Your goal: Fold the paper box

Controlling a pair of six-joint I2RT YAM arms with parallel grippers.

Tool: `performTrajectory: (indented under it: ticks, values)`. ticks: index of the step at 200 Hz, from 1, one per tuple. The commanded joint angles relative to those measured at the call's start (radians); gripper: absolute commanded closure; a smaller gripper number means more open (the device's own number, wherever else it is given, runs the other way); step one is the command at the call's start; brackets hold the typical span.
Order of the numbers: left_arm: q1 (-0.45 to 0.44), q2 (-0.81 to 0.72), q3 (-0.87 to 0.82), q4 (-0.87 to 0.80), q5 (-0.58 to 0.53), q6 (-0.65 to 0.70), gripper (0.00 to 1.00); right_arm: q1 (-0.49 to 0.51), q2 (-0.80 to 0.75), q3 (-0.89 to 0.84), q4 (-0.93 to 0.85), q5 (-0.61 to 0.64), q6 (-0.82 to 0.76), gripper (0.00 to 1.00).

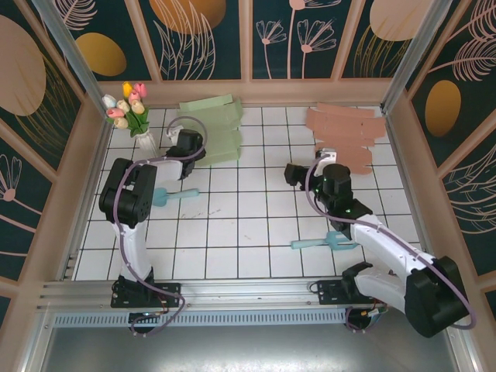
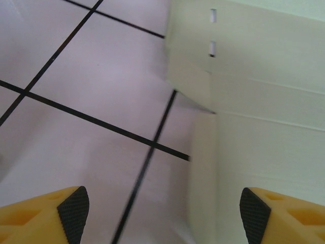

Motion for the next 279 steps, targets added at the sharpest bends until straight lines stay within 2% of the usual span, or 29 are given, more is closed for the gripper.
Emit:
performTrajectory:
  ticks: [1,49,78,99,125,141,170,197,224,251,279]
  values:
    - [0.003,0.038,0.04,0.029,0.098,-0.023,0.22,0.034,0.043,0.025,0.063,-0.105,-0.066,0.08]
    - [0.005,0.093,0.121,-0.012,0.091,-0.037,0.26,0.157,0.102,0.071,0.045,-0.083,-0.164,0.09]
    - [0.012,0.13,0.18,-0.054,0.088,-0.043,0.33,0.208,0.122,0.1,0.012,-0.046,-0.19,0.09]
    - [0.015,0.142,0.199,-0.067,0.099,-0.039,0.48,0.228,0.126,0.108,0.001,-0.022,-0.198,0.09]
    - [0.015,0.145,0.204,-0.074,0.101,-0.04,0.57,0.238,0.123,0.112,-0.005,-0.02,-0.198,0.09]
    - [0.015,0.146,0.205,-0.075,0.1,-0.037,0.66,0.243,0.119,0.113,-0.008,-0.02,-0.198,0.09]
    - [0.014,0.147,0.192,-0.038,0.174,-0.013,1.0,0.251,0.111,0.11,-0.009,0.007,-0.197,0.09]
    - [0.014,0.12,0.138,0.067,0.331,0.005,1.0,0.254,0.102,0.108,-0.015,0.037,-0.189,0.09]
    - [0.01,0.021,0.005,0.229,0.455,-0.014,1.0,0.254,0.096,0.115,-0.037,0.09,-0.166,0.09]
    - [-0.009,-0.106,-0.139,0.337,0.521,-0.017,1.0,0.254,0.073,0.131,-0.076,0.137,-0.12,0.09]
    - [-0.066,-0.225,-0.286,0.384,0.549,-0.003,1.0,0.255,0.025,0.131,-0.098,0.197,-0.059,0.1]
